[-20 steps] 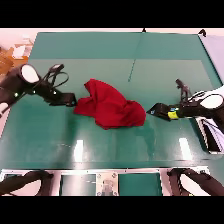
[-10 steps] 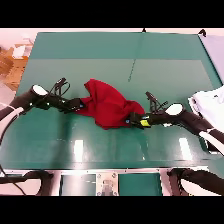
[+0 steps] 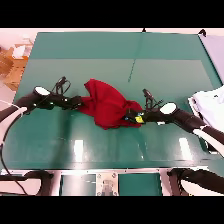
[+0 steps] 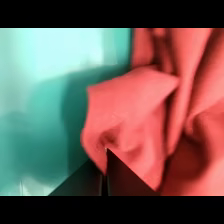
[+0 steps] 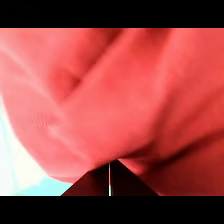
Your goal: Fold the shirts.
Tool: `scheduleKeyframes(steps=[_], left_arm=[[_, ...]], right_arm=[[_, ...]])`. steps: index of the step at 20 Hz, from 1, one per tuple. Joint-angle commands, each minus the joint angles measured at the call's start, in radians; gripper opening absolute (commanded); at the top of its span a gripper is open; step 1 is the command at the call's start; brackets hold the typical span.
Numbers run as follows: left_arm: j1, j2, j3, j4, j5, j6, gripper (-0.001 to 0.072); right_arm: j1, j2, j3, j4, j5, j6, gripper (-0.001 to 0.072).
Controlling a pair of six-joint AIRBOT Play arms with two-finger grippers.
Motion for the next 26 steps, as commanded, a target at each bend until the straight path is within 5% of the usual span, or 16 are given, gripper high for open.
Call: scheduleKeyframes(steps=[1, 7, 11, 12, 14, 15, 19, 26], left_arm=[[0.002, 0.087, 0.061, 0.065, -0.048, -0.021, 0.0021], [0.002, 0.455, 0.336, 0.362, -0.128, -0.130, 0.0021], [0.001, 0.448, 0.270, 0.375, -0.295, -0.129, 0.0021], [0.001, 0.432, 0.229, 0.375, -0.304, -0.129, 0.0021], [0.001, 0.413, 0.163, 0.391, -0.306, -0.128, 0.0021], [0.001, 0.409, 0.142, 0.405, -0.305, -0.128, 0.0022], [0.001, 0.397, 0.127, 0.438, -0.306, -0.124, 0.0022], [0.001, 0.397, 0.127, 0.547, -0.306, -0.123, 0.0022]], right_arm=[[-0.100, 0.071, 0.093, 0.003, 0.132, -0.046, 0.0011], [-0.465, 0.362, 0.369, -0.001, 0.299, -0.046, 0.0012], [-0.409, 0.368, 0.234, -0.062, 0.393, -0.035, 0.0014], [-0.357, 0.362, 0.150, -0.062, 0.357, -0.035, 0.0101], [-0.230, 0.343, -0.010, -0.050, 0.250, -0.035, 0.0459], [-0.154, 0.323, -0.076, -0.035, 0.180, -0.036, 0.0516], [0.158, 0.097, -0.095, 0.057, -0.060, -0.047, 0.0516], [0.340, -0.339, 0.307, 0.123, -0.084, -0.045, 0.0513]])
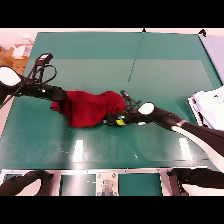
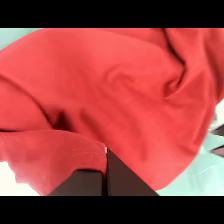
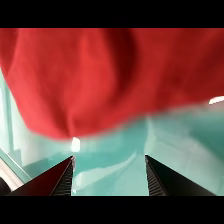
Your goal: Fold the shirts.
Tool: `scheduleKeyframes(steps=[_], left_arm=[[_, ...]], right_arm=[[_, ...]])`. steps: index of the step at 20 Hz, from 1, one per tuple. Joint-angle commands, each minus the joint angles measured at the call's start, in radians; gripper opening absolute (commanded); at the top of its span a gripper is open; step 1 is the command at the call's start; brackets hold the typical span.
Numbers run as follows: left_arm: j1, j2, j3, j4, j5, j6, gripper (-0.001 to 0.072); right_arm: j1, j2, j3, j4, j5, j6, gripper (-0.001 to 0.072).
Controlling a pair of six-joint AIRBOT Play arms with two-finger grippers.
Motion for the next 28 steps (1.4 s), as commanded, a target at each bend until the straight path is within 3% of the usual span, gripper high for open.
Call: scheduleKeyframes(steps=[1, 2, 4, 6, 10, 12, 15, 20, 25, 28], left_arm=[[0.001, -0.001, -0.002, 0.064, -0.001, 0.002, 0.0022], [0.001, -0.001, -0.002, 0.072, 0.000, 0.007, 0.0022], [0.001, -0.001, -0.002, 0.078, 0.000, 0.040, 0.0022], [0.001, 0.000, 0.017, 0.166, -0.004, 0.050, 0.0022], [0.001, 0.074, 0.199, 0.567, -0.067, -0.073, 0.0022], [0.001, 0.125, 0.334, 0.651, -0.113, -0.085, 0.0021], [0.001, 0.226, 0.531, 0.647, -0.133, -0.138, 0.0022], [0.001, 0.387, 0.731, 0.552, -0.120, -0.142, 0.0022], [0.001, 0.447, 0.702, 0.537, -0.272, -0.175, 0.0022], [0.001, 0.447, 0.494, 0.521, -0.266, -0.184, 0.0022]], right_arm=[[0.066, -0.165, 0.171, 0.021, -0.027, 0.003, 0.0511], [0.066, -0.186, 0.203, 0.021, -0.027, 0.003, 0.0461], [0.063, -0.203, 0.237, 0.020, -0.008, 0.002, 0.0027], [0.039, -0.189, 0.269, 0.015, 0.081, -0.012, 0.0012], [-0.160, -0.057, 0.394, -0.052, 0.309, 0.037, 0.0011], [-0.293, 0.045, 0.495, -0.051, 0.426, 0.056, 0.0011], [-0.453, 0.237, 0.648, -0.051, 0.512, 0.056, 0.0011], [-0.665, 0.533, 0.743, -0.064, 0.521, 0.052, 0.0012], [-0.742, 0.664, 0.699, -0.307, 0.575, 0.094, 0.0012], [-0.738, 0.662, 0.518, -0.321, 0.602, 0.109, 0.0013]])
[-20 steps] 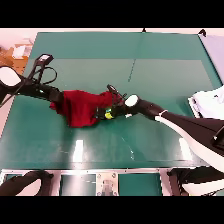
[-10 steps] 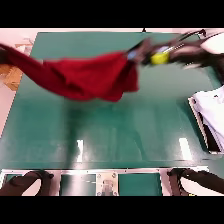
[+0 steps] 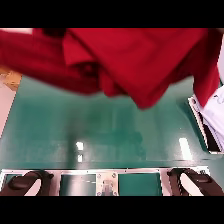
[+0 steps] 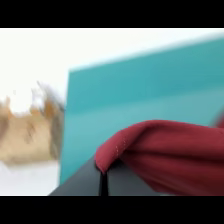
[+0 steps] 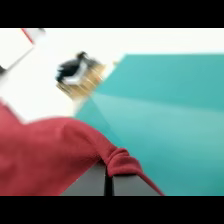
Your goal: Fold the shirts.
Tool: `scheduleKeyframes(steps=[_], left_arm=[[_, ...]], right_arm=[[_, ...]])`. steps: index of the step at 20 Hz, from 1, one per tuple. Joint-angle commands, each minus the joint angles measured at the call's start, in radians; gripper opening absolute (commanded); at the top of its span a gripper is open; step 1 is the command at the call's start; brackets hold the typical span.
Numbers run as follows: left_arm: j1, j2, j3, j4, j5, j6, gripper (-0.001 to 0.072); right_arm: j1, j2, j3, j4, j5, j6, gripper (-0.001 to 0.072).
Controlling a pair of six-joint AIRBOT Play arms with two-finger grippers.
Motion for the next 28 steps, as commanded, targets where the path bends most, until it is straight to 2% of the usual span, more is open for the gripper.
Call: scheduleKeyframes(steps=[1, 3, 7, 9, 10, 12, 13, 14, 15, 18, 19, 22, 24, 25, 28], left_arm=[[0.001, 0.014, -0.229, -0.050, -0.010, -0.014, 0.0022], [0.001, 0.014, -0.491, -0.148, 0.100, -0.014, 0.0022], [0.001, 0.009, -1.036, -0.362, 0.558, 0.013, 0.0022], [0.001, 0.009, -1.201, -0.430, 0.735, 0.013, 0.0022], [0.001, 0.009, -1.245, -0.443, 0.778, 0.012, 0.0022], [0.001, 0.009, -1.271, -0.444, 0.801, 0.013, 0.0022], [0.001, 0.009, -1.271, -0.444, 0.810, 0.013, 0.0022], [0.001, 0.009, -1.271, -0.444, 0.821, 0.013, 0.0022], [0.001, 0.009, -1.271, -0.445, 0.826, 0.013, 0.0022], [0.001, 0.009, -1.271, -0.445, 0.813, 0.013, 0.0022], [0.001, 0.009, -1.271, -0.445, 0.803, 0.013, 0.0022], [0.001, 0.009, -1.271, -0.445, 0.789, 0.013, 0.0022], [0.001, 0.009, -1.271, -0.445, 0.785, 0.013, 0.0022], [0.001, 0.009, -1.271, -0.445, 0.781, 0.013, 0.0022], [0.001, 0.009, -1.271, -0.446, 0.777, 0.013, 0.0022]], right_arm=[[-0.010, 0.027, -0.208, -0.062, 0.029, 0.021, 0.0013], [-0.003, 0.023, -0.417, -0.061, -0.030, 0.016, 0.0013], [0.009, -0.087, -0.845, -0.024, -0.296, -0.035, 0.0013], [0.008, -0.190, -0.944, 0.038, -0.404, -0.102, 0.0014], [0.008, -0.242, -0.949, 0.053, -0.431, -0.132, 0.0013], [0.007, -0.308, -0.911, 0.066, -0.451, -0.169, 0.0014], [0.007, -0.322, -0.874, 0.066, -0.446, -0.180, 0.0055], [0.005, -0.322, -0.827, 0.058, -0.434, -0.190, 0.0199], [-0.009, -0.321, -0.758, 0.034, -0.388, -0.193, 0.0307], [-0.101, -0.321, -0.545, -0.117, -0.135, -0.140, 0.0329], [-0.134, -0.314, -0.507, -0.167, -0.046, -0.100, 0.0413], [-0.159, -0.242, -0.587, -0.253, 0.089, -0.007, 0.0431], [-0.113, -0.173, -0.760, -0.232, 0.058, -0.004, 0.0461], [-0.071, -0.158, -0.845, -0.204, 0.012, -0.005, 0.0524], [0.107, -0.172, -1.045, -0.057, -0.221, -0.009, 0.0524]])
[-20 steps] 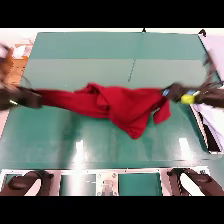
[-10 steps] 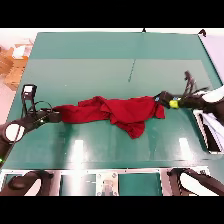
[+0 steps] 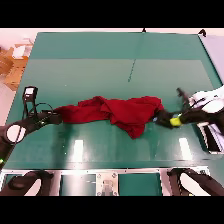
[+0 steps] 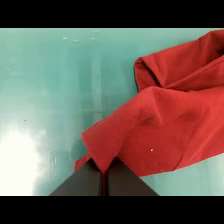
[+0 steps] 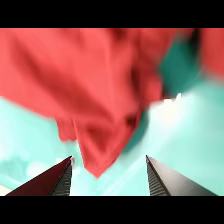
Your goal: Fold the shirts.
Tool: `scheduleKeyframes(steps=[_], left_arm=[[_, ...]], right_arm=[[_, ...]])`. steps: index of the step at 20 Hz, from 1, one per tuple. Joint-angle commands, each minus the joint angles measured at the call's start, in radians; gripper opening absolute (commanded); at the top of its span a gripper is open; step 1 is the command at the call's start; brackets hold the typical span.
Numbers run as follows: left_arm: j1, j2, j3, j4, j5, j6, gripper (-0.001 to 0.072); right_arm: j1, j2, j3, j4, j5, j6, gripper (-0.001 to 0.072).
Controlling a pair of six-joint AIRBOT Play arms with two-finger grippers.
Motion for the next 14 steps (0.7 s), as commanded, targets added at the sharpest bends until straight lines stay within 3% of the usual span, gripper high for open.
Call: scheduleKeyframes(steps=[1, 2, 4, 6, 7, 8, 11, 14], left_arm=[[0.001, -0.001, -0.001, -0.003, -0.009, 0.000, 0.0022], [0.001, -0.001, -0.001, -0.005, -0.010, 0.000, 0.0022], [0.001, -0.001, -0.001, -0.005, -0.020, 0.000, 0.0022], [0.001, -0.001, -0.001, -0.004, -0.024, 0.000, 0.0022], [0.001, -0.001, -0.001, -0.004, -0.025, 0.000, 0.0022], [0.001, -0.001, -0.001, -0.004, -0.027, 0.001, 0.0023], [0.001, 0.000, 0.060, 0.043, -0.049, 0.045, 0.0022], [0.001, 0.000, 0.319, 0.275, -0.177, 0.044, 0.0022]], right_arm=[[0.180, -0.009, -0.187, 0.136, -0.221, 0.014, 0.0523], [0.238, -0.037, -0.192, 0.148, -0.269, 0.014, 0.0507], [0.333, -0.108, -0.171, 0.161, -0.332, 0.014, 0.0371], [0.372, -0.172, -0.124, 0.203, -0.343, 0.003, 0.0294], [0.383, -0.193, -0.094, 0.227, -0.343, -0.028, 0.0179], [0.391, -0.203, -0.059, 0.248, -0.340, -0.056, 0.0008], [0.364, -0.196, 0.111, 0.251, -0.206, -0.065, 0.0011], [0.261, -0.145, 0.408, 0.251, -0.028, -0.065, 0.0010]])
